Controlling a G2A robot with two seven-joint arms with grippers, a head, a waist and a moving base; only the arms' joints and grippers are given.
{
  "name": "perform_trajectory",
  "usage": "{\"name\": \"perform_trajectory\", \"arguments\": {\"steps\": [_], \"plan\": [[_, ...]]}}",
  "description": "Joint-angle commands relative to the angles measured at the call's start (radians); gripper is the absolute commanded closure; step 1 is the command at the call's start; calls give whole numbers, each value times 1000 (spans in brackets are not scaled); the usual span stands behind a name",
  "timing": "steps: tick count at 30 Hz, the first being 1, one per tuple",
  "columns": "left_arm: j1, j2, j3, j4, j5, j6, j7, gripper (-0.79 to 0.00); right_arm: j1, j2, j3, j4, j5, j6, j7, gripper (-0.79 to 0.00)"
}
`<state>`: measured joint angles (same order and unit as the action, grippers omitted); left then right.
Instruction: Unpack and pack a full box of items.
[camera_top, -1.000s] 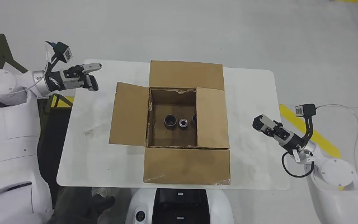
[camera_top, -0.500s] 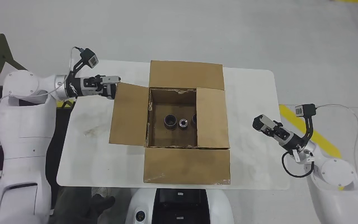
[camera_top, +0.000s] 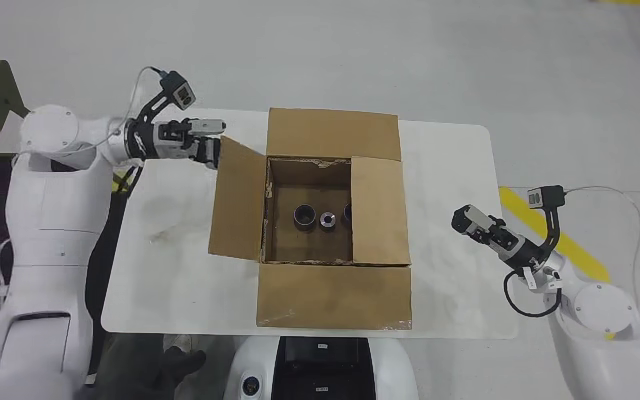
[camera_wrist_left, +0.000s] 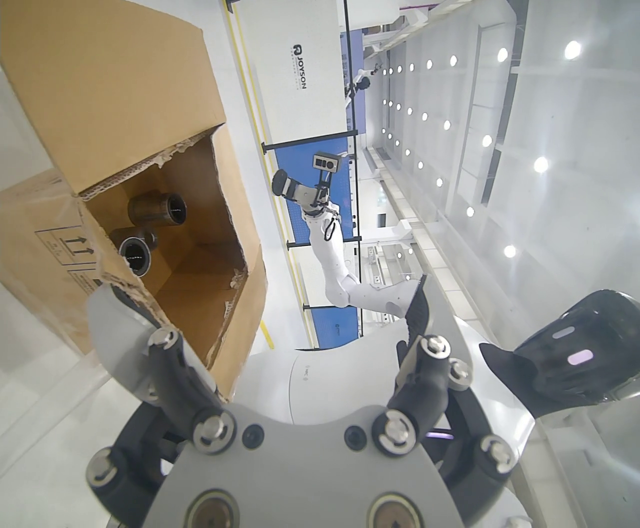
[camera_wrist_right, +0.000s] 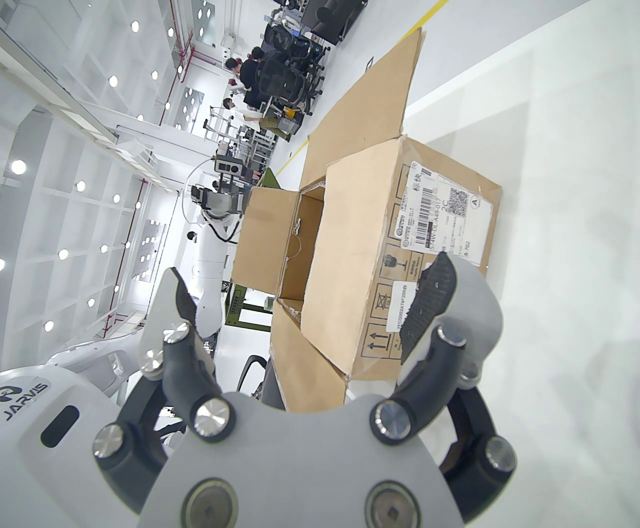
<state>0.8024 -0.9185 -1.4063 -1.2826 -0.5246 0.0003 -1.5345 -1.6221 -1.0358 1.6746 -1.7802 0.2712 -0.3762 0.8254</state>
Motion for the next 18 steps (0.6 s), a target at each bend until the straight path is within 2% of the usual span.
{"name": "perform_trajectory", "arguments": {"steps": [1, 18], "plan": [[-9, -3, 21, -7, -3, 5, 4, -785, 0, 0, 0, 0, 0, 0, 0, -785], [-110, -50, 245, 10, -26, 32, 80, -785, 0, 0, 0, 0, 0, 0, 0, -785]]}}
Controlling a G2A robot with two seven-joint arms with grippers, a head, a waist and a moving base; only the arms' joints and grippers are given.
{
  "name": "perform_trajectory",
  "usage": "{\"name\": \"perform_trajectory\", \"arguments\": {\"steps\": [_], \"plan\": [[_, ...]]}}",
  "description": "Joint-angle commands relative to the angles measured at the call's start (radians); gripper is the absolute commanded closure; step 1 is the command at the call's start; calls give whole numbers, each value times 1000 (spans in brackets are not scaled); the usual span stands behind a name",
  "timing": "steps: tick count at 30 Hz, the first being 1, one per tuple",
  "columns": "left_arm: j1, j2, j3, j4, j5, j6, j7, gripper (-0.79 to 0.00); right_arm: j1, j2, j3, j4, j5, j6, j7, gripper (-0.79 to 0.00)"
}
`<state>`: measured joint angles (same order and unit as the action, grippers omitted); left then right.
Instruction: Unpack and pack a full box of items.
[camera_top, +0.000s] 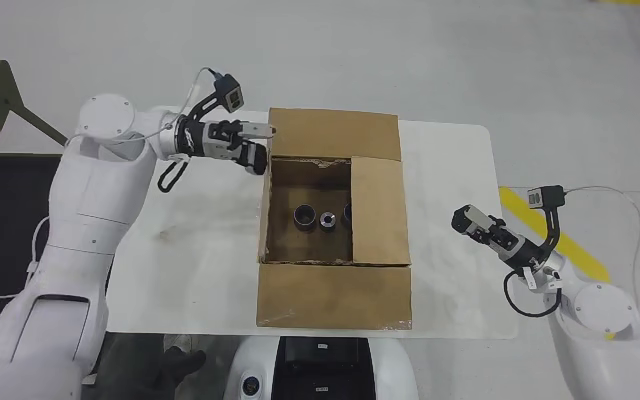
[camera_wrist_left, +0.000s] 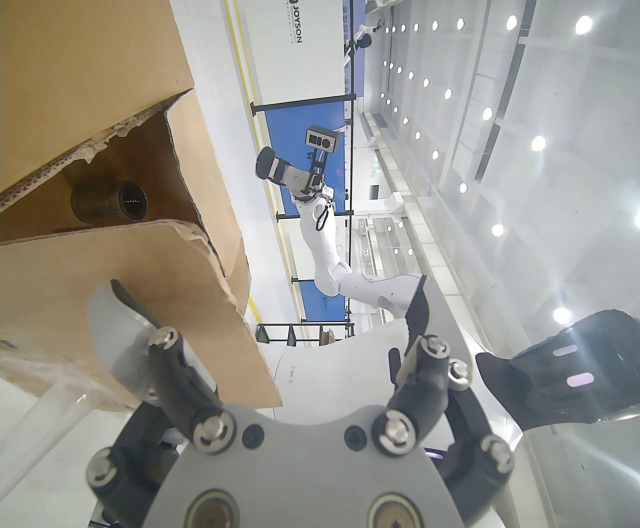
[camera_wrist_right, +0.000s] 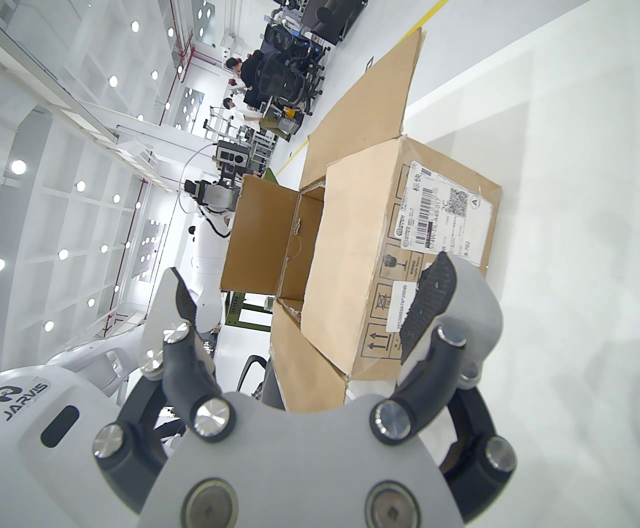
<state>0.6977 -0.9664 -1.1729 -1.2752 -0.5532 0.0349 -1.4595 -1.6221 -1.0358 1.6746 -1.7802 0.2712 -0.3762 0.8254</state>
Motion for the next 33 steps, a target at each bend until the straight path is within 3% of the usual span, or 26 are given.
{"name": "perform_trajectory", "arguments": {"steps": [1, 10, 22, 33], "plan": [[-10, -5, 21, 6, 5, -6, 9, -785, 0, 0, 0, 0, 0, 0, 0, -785], [-31, -19, 77, 29, 25, -27, 40, -785, 0, 0, 0, 0, 0, 0, 0, -785], [-7, -29, 152, -39, 98, -7, 74, -785, 0, 0, 0, 0, 0, 0, 0, -785], [16, -24, 165, -78, 188, -11, 113, -785, 0, 0, 0, 0, 0, 0, 0, -785]]}}
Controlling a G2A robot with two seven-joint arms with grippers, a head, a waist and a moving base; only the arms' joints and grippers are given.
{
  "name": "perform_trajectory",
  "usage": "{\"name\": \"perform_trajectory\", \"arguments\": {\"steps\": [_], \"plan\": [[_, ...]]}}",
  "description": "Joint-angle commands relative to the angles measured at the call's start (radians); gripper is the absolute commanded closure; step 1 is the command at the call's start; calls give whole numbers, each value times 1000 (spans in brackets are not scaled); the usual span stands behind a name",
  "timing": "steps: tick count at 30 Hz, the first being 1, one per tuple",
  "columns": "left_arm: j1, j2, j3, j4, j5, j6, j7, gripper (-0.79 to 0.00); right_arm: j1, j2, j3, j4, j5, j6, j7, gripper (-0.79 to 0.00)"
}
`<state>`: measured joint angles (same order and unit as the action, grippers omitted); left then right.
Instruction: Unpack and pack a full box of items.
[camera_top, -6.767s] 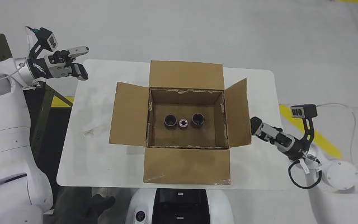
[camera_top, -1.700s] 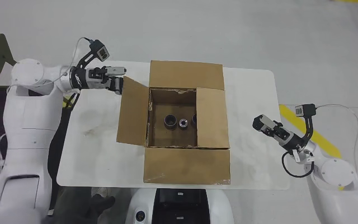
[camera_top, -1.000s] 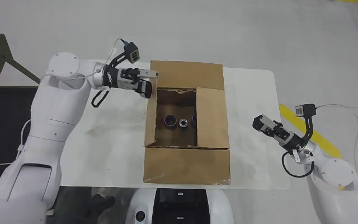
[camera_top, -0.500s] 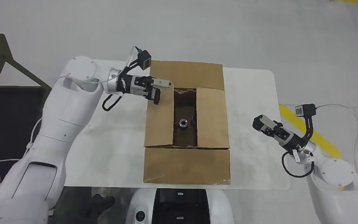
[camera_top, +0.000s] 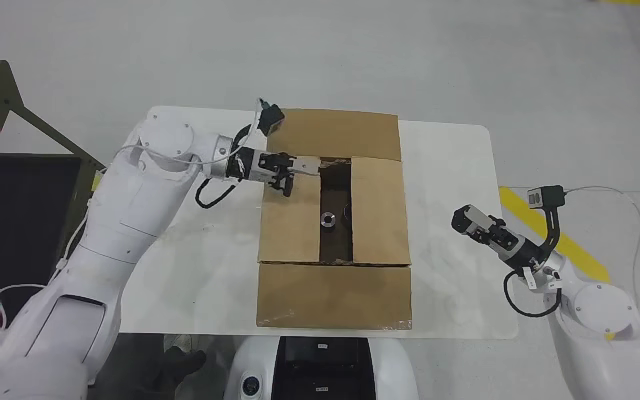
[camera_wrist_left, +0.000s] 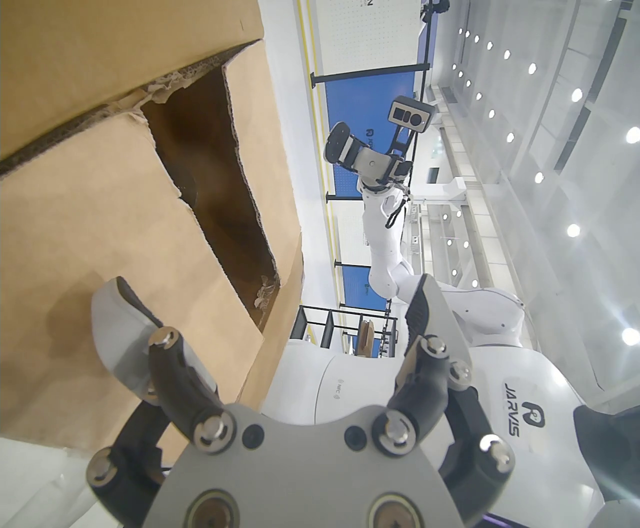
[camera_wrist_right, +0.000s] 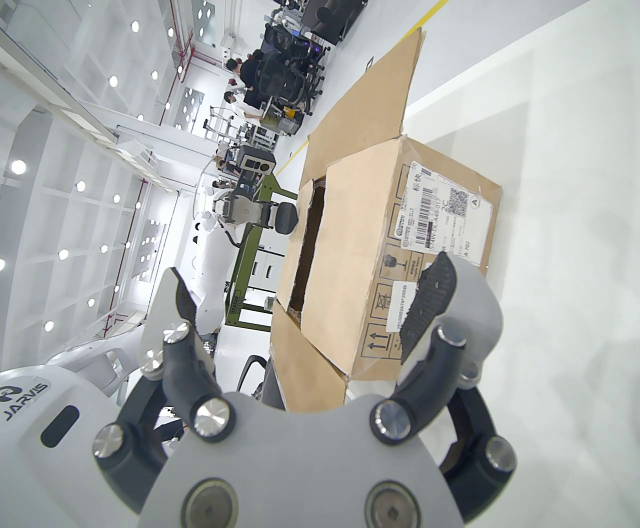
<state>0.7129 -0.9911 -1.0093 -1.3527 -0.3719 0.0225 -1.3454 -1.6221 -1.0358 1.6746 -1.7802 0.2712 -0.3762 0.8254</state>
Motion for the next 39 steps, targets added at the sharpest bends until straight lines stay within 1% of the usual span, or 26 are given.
{"name": "perform_trajectory", "arguments": {"steps": [1, 12, 19, 25, 26, 27, 28, 39], "plan": [[2, 1, 2, -1, 12, 2, 0, -785, 0, 0, 0, 0, 0, 0, 0, -785], [-3, 3, -7, 13, 21, -1, 2, -785, 0, 0, 0, 0, 0, 0, 0, -785], [-40, 11, -75, 66, -39, -1, 20, -785, 0, 0, 0, 0, 0, 0, 0, -785], [-72, 15, -128, 162, -58, -22, 103, -785, 0, 0, 0, 0, 0, 0, 0, -785], [-79, 15, -131, 176, -45, -38, 126, -785, 0, 0, 0, 0, 0, 0, 0, -785], [-81, 14, -133, 186, -28, -75, 155, -785, 0, 0, 0, 0, 0, 0, 0, -785], [-80, 14, -133, 190, -24, -87, 163, -785, 0, 0, 0, 0, 0, 0, 0, -785], [-80, 14, -133, 190, -24, -87, 163, -785, 0, 0, 0, 0, 0, 0, 0, -785]]}}
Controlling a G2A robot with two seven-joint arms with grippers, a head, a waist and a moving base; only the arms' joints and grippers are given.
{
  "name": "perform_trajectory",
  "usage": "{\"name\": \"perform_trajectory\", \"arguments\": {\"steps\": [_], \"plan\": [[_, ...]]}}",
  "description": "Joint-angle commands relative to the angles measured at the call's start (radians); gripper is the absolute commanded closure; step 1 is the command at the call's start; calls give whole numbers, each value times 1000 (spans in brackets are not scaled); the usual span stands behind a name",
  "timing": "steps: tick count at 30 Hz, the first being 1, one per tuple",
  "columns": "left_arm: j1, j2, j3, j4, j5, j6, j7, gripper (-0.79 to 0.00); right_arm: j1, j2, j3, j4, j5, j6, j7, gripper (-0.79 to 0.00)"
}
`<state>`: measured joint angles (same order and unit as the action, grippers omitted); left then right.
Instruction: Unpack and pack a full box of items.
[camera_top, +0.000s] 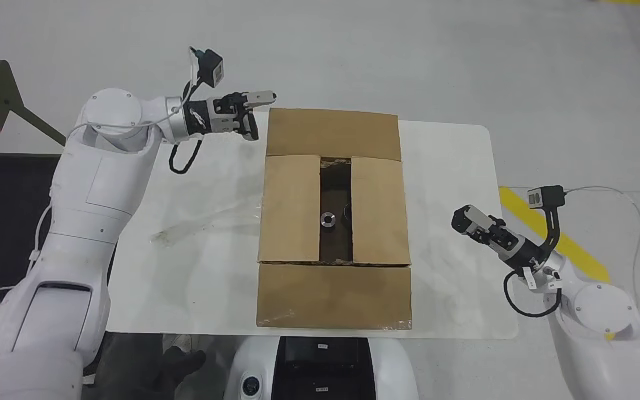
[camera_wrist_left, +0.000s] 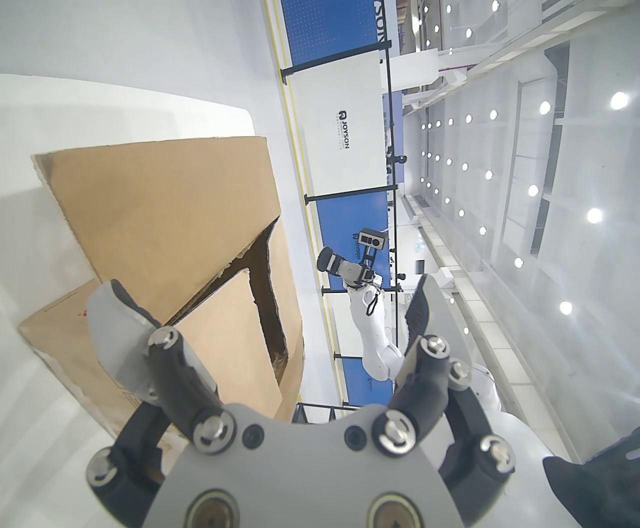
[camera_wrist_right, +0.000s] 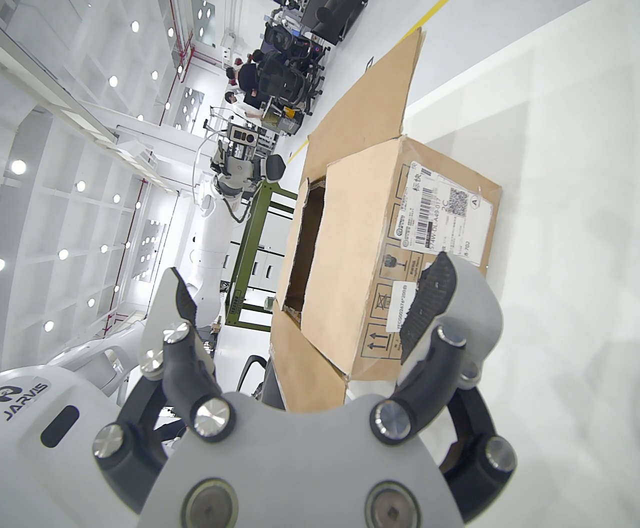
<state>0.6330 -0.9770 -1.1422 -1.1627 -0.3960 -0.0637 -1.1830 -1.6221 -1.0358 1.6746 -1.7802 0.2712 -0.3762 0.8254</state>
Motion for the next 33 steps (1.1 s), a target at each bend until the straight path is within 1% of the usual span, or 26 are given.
{"name": "perform_trajectory", "arguments": {"steps": [1, 25, 28, 33], "plan": [[0, 0, 0, 0, 0, -1, 0, -785, 0, 0, 0, 0, 0, 0, 0, -785], [0, 0, 0, 0, 0, -1, 0, -785, 0, 0, 0, 0, 0, 0, 0, -785], [20, -1, -8, -3, -16, 12, 46, -785, 0, 0, -1, 0, 0, 2, -4, -785], [34, -1, -15, 8, -12, -2, 94, -785, -4, -3, -24, -6, 6, 17, -22, -785]]}}
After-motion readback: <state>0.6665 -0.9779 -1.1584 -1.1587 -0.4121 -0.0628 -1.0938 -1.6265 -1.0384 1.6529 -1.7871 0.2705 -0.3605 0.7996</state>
